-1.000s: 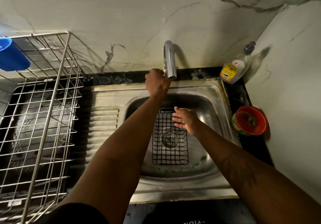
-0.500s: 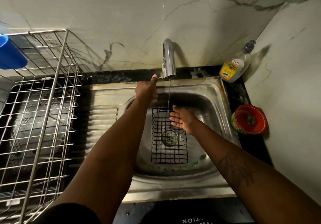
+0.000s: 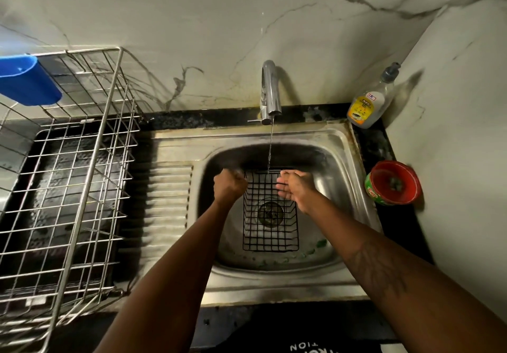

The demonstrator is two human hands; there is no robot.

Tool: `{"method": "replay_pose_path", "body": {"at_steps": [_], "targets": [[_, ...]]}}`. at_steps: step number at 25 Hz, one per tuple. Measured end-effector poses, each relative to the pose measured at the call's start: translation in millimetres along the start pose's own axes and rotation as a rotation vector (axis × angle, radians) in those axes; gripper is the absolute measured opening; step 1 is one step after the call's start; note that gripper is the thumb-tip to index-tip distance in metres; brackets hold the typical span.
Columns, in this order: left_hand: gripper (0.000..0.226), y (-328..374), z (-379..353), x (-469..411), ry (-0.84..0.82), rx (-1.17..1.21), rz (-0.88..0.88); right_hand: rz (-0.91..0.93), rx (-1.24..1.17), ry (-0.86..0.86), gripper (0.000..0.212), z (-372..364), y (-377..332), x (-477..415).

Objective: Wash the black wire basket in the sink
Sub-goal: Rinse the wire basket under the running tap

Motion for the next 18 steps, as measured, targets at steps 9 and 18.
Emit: {"method": "replay_pose_path", "body": {"at_steps": [9,18], "targets": [[0.035,-22,-23,2,-0.199,-0.092,-0.067,0.262,0.343,0.004,0.01,-19,2,-23],[0.01,-30,-69,-21,-0.056,-0.261,-0.334,0.781,0.964,-0.135,0.024,-42,48,-80]]}}
Point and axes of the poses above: each hand's wrist, its own x-axis away from the middle knuckle, its own z-axis out of the back of the hand, y = z × x, the point moved 3 cm from there along -x, towards the middle knuckle, and after that the axes turned 13 degrees about z, right-handed, at the moved point
